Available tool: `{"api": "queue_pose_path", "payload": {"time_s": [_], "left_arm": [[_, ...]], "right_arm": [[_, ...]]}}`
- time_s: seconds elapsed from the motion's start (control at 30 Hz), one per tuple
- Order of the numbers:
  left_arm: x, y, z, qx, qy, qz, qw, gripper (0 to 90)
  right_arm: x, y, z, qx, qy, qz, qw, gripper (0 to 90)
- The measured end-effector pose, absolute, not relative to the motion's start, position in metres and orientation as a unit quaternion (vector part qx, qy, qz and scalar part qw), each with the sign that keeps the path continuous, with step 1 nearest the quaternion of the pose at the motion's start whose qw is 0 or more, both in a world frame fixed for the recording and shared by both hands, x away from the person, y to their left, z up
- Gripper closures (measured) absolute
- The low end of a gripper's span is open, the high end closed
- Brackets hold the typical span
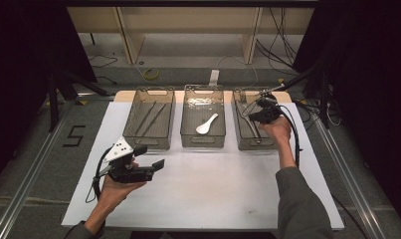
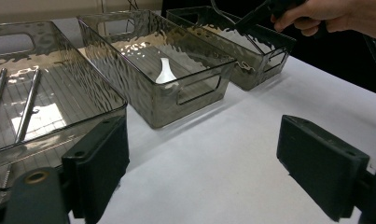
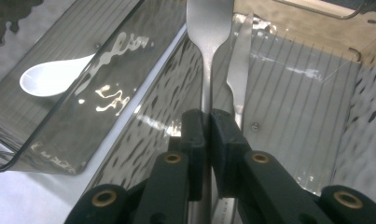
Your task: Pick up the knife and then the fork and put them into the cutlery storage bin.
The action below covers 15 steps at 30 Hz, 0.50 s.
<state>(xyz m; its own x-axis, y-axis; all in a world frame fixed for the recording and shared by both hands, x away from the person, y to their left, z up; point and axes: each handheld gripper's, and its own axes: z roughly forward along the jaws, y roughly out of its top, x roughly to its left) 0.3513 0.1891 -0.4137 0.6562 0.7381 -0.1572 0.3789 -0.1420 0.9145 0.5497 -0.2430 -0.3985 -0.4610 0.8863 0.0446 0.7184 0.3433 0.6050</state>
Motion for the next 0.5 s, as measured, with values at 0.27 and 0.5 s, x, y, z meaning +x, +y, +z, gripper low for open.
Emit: {"api": "queue_pose_path", "payload": {"time_s": [0.27, 0.5], "left_arm": [[0.351, 0.189, -0.414, 0.737, 0.379, 0.168, 0.534, 16.2], [0.351, 0.189, -0.414, 0.737, 0.378, 0.169, 0.534, 16.2]], "right_arm": [[0.55, -0.243, -0.406, 0.506, 0.803, 0.285, 0.139, 84.6], [0.55, -0.244, -0.411, 0.514, 0.798, 0.287, 0.129, 84.3]]}}
